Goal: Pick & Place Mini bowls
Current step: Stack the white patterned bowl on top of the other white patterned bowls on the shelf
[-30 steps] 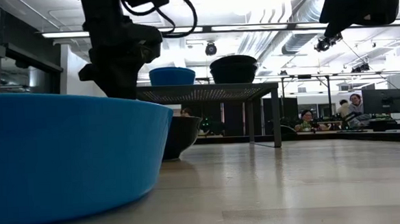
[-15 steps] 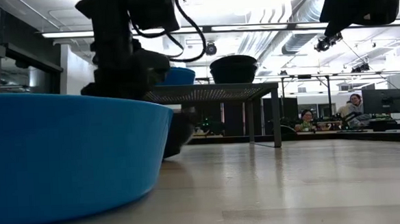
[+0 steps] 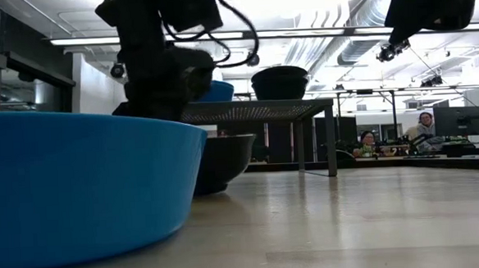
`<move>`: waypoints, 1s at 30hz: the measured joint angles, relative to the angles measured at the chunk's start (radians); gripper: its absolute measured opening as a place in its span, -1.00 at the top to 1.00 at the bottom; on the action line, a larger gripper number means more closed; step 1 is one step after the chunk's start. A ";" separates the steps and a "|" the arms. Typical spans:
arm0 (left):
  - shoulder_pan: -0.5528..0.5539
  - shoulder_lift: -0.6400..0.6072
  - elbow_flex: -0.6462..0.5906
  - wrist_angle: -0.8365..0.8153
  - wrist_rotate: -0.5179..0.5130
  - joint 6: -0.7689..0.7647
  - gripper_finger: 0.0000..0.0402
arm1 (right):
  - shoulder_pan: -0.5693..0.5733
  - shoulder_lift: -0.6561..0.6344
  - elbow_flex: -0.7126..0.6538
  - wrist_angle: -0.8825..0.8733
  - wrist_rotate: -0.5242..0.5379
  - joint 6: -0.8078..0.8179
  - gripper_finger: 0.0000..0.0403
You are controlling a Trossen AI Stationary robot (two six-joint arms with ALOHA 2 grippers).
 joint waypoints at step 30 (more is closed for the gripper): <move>-0.001 0.000 0.000 0.356 -0.162 0.043 0.98 | -0.001 0.248 0.000 0.381 0.183 0.201 0.44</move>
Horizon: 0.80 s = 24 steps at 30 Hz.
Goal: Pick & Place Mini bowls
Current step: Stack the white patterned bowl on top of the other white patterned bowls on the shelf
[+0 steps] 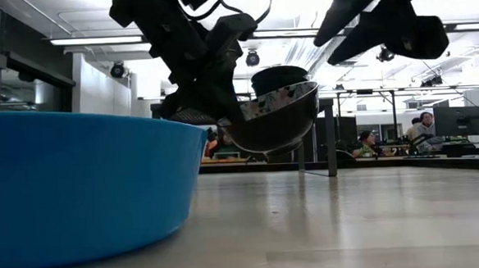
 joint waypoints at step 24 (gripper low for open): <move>-0.028 0.000 0.000 0.053 -0.064 0.095 0.98 | -0.044 0.002 0.000 -0.063 -0.040 0.072 0.44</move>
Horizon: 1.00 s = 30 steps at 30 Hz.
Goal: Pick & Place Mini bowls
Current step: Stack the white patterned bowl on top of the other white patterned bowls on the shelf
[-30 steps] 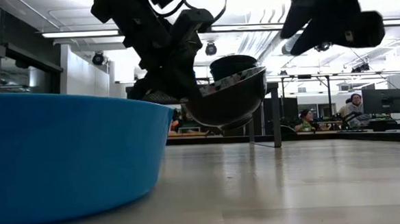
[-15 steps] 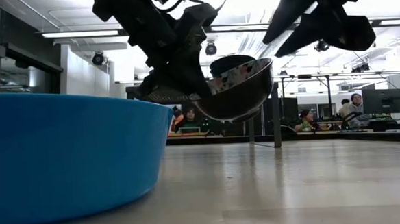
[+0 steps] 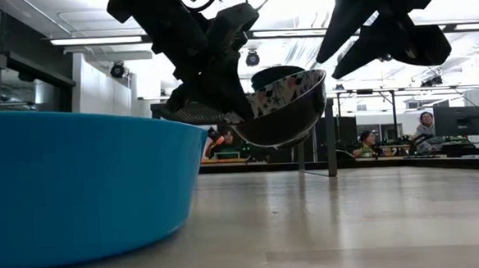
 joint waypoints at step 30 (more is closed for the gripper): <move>0.001 0.000 0.000 0.078 0.002 0.149 0.98 | -0.070 0.015 0.000 0.023 -0.068 -0.069 0.07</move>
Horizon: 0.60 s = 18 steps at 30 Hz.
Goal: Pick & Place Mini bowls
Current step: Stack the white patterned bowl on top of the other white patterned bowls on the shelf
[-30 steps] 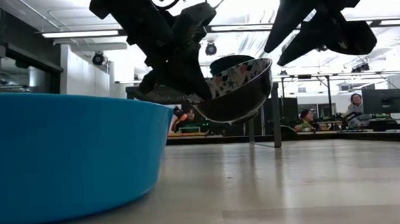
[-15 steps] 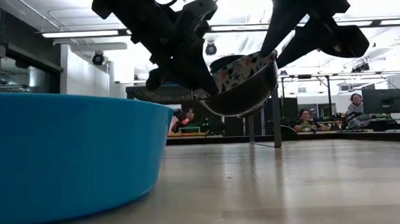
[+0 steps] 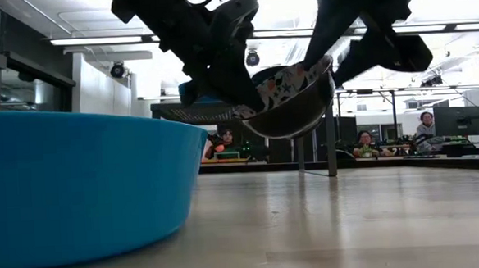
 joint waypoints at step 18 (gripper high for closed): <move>0.002 0.000 0.001 0.032 0.030 0.162 0.99 | -0.049 0.063 0.001 -0.026 -0.012 0.190 -0.11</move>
